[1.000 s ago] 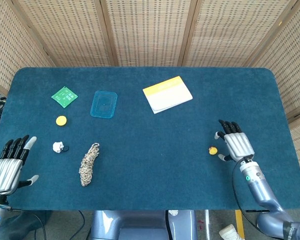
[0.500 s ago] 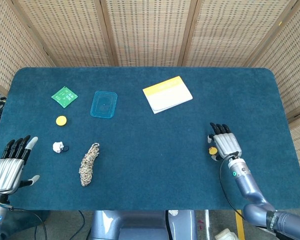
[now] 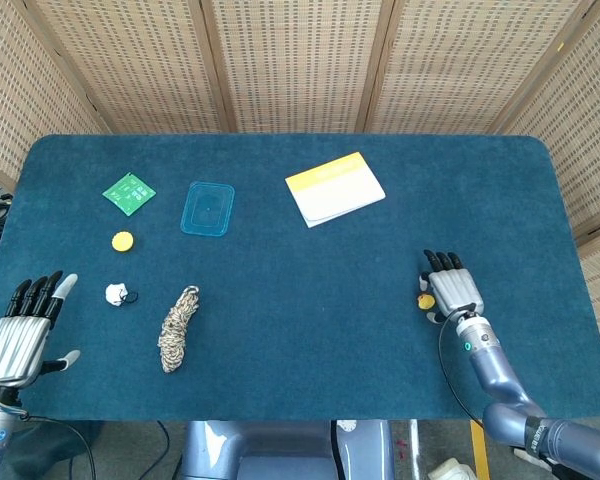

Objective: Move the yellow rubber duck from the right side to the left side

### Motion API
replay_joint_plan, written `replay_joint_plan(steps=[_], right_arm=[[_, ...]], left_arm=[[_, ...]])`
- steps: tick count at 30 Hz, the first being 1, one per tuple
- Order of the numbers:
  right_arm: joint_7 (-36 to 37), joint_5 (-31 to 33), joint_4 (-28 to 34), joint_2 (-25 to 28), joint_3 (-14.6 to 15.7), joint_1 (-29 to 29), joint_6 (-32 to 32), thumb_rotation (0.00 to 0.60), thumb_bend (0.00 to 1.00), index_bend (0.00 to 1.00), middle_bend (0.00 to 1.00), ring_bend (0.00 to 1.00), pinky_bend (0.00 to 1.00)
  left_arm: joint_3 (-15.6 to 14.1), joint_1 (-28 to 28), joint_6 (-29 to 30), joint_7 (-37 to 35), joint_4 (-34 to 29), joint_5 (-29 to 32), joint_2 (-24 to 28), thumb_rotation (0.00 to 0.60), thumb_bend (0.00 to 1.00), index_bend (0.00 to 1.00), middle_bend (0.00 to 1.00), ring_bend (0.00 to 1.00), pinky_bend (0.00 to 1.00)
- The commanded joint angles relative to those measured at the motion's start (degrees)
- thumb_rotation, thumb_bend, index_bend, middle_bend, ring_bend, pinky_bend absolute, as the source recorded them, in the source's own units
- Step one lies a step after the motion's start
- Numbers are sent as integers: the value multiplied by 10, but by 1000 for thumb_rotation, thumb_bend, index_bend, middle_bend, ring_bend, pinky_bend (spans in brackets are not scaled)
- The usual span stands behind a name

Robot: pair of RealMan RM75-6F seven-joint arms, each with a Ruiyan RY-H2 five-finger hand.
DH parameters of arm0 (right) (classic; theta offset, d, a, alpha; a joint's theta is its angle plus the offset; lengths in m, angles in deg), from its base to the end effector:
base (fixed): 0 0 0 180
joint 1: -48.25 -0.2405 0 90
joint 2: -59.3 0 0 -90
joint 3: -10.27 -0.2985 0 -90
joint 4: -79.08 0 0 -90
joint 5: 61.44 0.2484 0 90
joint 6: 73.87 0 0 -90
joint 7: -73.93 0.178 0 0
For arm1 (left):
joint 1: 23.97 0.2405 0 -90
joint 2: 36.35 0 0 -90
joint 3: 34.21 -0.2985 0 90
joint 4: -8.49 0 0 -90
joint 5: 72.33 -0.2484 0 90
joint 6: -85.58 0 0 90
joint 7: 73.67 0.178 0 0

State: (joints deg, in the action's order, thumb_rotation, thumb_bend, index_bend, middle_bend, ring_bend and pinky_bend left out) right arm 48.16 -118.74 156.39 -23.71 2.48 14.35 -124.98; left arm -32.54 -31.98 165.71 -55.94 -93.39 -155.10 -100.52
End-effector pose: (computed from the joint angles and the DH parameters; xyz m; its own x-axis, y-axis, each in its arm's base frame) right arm -0.3134 -0.4045 -0.0183 0.5943 -0.3395 0.7291 -0.7988 -0.1438 0.5841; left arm -0.3263 0.2297 0.1099 0.5209 0.1002 0.8477 0.8536 -0.0485 -0.5187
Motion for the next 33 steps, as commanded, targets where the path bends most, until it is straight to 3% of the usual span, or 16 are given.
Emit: replay_joint_plan(steps=[1,24,33], right_arm=[[3,1,-8,-3,2,-2,2,600,167,440,0,0,0],[3,12,-31,-23,7,-18,11,600,259,527,0,0,0],[2,18,-6,-14,3,-21,4,600,280,559,0,0,0]], left_arm=[[0,0,0,1,0,1,0,600,23,0,0,0,0],[0,-5,-5,8,4,12,-6,600,25,0,0,0,0],[0,-7,-8,6,4,14,-6,600,26,0,0,0,0]])
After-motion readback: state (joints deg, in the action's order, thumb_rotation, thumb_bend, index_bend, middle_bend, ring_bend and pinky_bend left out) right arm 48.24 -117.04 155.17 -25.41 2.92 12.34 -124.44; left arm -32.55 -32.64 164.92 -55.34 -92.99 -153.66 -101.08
